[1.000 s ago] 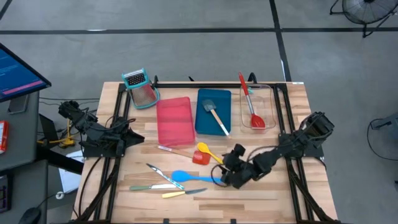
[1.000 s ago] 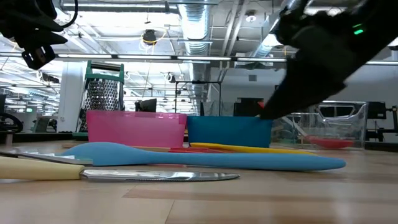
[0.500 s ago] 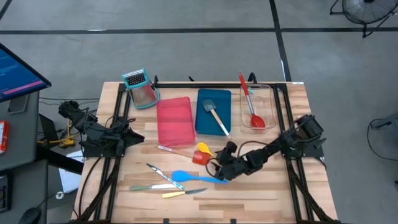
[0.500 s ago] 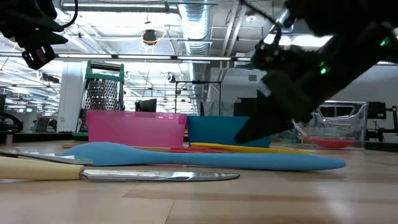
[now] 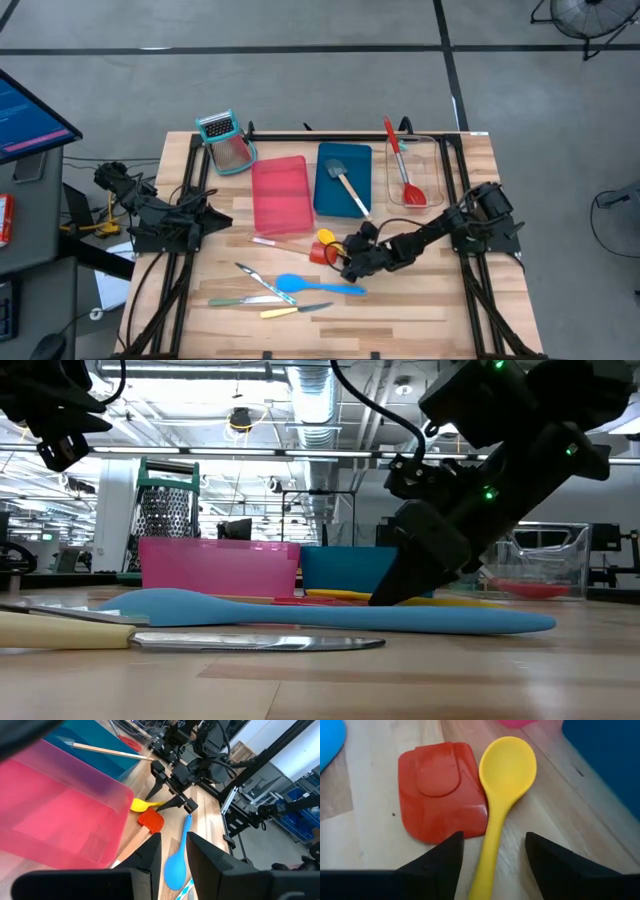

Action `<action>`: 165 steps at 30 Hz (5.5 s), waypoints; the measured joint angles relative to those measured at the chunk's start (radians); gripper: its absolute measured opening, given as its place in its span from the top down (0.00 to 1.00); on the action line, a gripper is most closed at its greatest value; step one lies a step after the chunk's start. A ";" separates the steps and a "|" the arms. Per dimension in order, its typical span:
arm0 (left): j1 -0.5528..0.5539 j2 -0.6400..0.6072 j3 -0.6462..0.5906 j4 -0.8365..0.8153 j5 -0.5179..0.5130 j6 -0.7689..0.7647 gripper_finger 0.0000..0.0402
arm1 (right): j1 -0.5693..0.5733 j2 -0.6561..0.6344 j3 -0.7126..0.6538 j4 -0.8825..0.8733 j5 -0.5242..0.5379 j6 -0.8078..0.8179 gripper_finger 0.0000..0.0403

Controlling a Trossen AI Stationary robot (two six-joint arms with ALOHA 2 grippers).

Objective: Pick & Place Kitchen Items
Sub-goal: Put the yellow serving spoon into the transparent bin

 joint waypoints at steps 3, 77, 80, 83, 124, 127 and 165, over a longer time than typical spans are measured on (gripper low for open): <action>0.000 0.000 0.000 0.000 0.000 0.000 0.81 | 0.000 0.000 0.002 -0.020 0.001 0.012 0.57; 0.000 0.000 0.000 0.007 -0.003 0.026 0.81 | -0.695 -0.743 -0.001 -1.170 -0.015 0.079 0.90; 0.000 0.000 0.000 0.008 -0.003 0.026 0.81 | -0.719 -0.714 -0.001 -1.155 -0.036 0.024 0.90; 0.000 0.000 0.000 0.009 -0.003 0.026 0.81 | -0.733 -0.687 -0.001 -1.128 -0.056 -0.026 0.90; 0.000 0.000 0.000 0.021 -0.003 0.031 0.81 | -0.838 -0.641 -0.048 -0.975 -0.236 -0.274 0.89; 0.000 0.000 0.000 0.021 -0.003 0.031 0.81 | -0.847 -0.642 -0.048 -0.975 -0.243 -0.282 0.89; 0.000 0.000 0.000 0.028 -0.014 0.056 0.81 | -0.977 -0.670 -0.015 -0.956 -0.265 -0.195 0.87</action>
